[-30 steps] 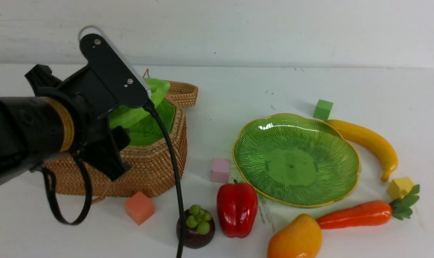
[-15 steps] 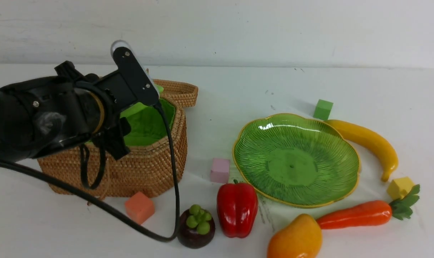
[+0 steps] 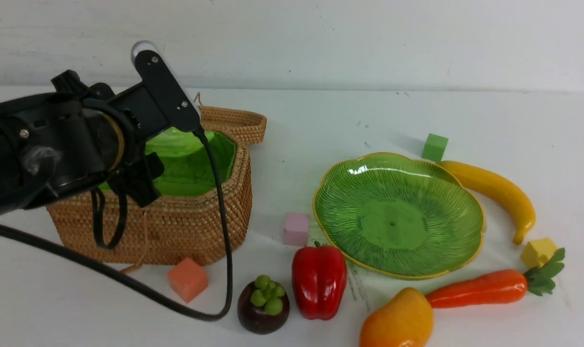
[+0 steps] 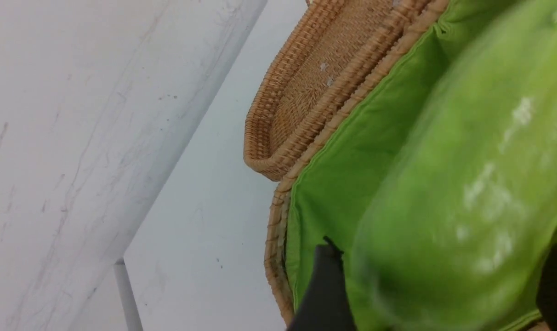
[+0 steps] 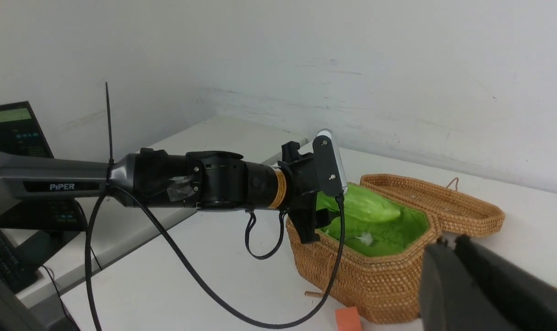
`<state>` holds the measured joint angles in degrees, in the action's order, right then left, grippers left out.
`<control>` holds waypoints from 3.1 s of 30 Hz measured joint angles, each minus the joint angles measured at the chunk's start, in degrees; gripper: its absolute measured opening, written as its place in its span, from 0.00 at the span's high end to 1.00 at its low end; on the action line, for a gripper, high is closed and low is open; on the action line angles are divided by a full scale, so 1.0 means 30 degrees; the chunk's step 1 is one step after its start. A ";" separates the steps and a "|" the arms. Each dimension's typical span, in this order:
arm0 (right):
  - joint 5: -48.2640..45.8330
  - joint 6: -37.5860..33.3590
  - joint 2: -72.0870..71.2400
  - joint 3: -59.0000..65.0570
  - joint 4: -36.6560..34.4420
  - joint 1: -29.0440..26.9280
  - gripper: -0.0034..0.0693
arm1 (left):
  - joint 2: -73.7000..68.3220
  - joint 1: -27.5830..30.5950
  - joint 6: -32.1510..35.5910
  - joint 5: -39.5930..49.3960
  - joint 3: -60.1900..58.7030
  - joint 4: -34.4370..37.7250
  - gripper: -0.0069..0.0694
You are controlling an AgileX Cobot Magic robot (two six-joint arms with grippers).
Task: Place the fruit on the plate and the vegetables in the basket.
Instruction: Take a chayote with your left arm and place it on the basket on the left, then grab a mangosteen with your left arm and put it on the plate on the right
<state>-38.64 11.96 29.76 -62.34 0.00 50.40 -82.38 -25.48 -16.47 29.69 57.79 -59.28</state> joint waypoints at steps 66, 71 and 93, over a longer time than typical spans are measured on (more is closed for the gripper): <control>-0.9523 0.0983 0.0000 0.0000 -0.3243 0.0000 0.90 | -0.6143 -0.7020 -0.2955 0.0104 0.0327 1.0856 0.21; -0.9523 0.0983 0.0000 0.0000 -0.3243 0.0000 0.90 | -0.6080 -0.7038 -0.3042 0.1502 0.0588 1.1086 0.21; -0.7212 0.4299 0.0000 0.0000 0.3107 0.0000 0.90 | -0.3533 -0.7038 -0.2602 -1.2812 0.1097 1.4377 0.21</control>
<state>-60.27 24.86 29.76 -62.34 9.32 50.40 -92.98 -46.59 -24.27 -8.75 61.08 -16.15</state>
